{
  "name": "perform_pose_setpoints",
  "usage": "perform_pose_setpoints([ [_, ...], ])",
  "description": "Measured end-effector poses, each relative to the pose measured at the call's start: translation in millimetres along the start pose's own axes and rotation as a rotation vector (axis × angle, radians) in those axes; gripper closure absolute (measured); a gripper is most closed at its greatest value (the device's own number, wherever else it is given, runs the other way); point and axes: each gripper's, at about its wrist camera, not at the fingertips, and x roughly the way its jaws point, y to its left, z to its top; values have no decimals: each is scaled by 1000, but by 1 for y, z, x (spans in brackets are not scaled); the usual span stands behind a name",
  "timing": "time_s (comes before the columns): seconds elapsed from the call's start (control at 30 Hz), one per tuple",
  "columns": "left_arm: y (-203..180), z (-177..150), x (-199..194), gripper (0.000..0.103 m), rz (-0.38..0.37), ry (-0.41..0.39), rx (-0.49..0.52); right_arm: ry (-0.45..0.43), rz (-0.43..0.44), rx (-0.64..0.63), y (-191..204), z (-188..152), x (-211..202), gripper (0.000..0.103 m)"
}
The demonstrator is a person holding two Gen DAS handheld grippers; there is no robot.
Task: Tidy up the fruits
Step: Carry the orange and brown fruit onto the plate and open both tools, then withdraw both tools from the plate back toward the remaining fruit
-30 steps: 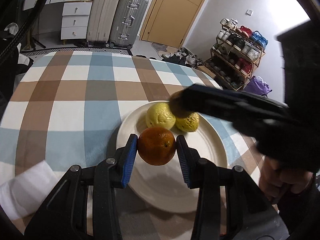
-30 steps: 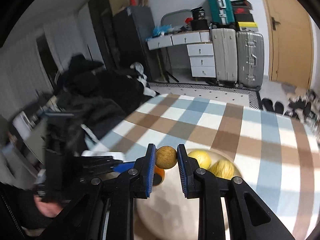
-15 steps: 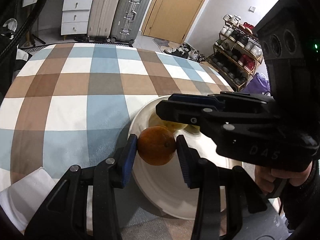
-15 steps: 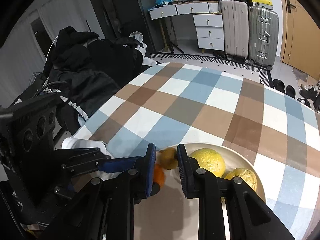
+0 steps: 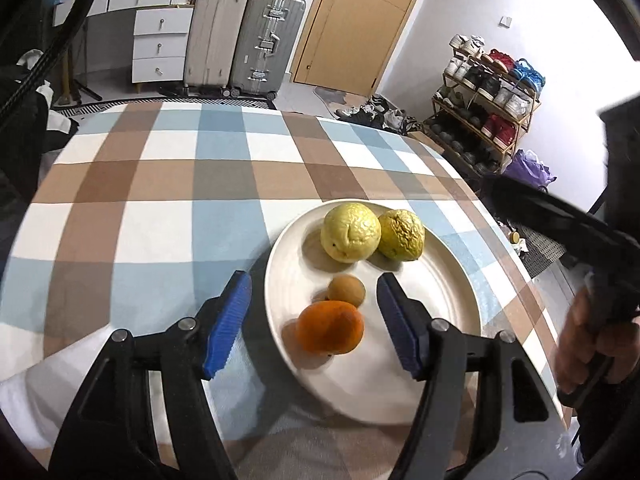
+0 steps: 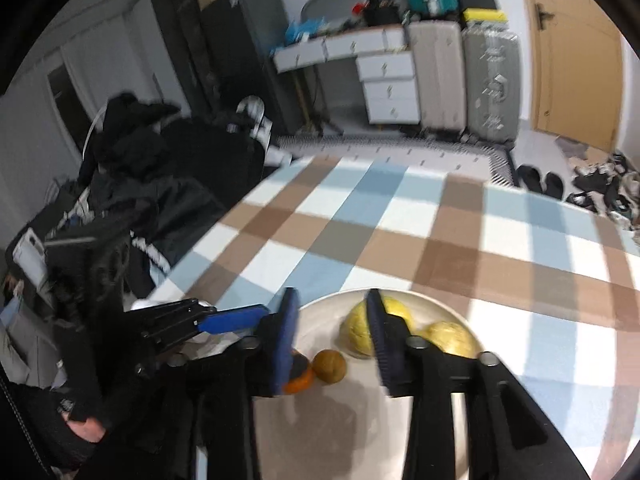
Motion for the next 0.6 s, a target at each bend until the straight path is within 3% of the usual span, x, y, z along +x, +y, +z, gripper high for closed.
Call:
perform_pose_setpoints([
  [0.03,-1,-2,-5,40,1,-2,2,-38,-14,18,-3,-5,-15,45],
  [0.23,-8,-17,-43,35,26,-38,-7,-186,-48,84,-7,-43,-87,24],
  [0.4,-24,-34,-77,23,43,-68,-3,-253,-56,76,14,-80,-129,17],
  [0.6,-49,-53,-113,20,91,-100,38,-308,-39,90,39,-114,-163,5],
])
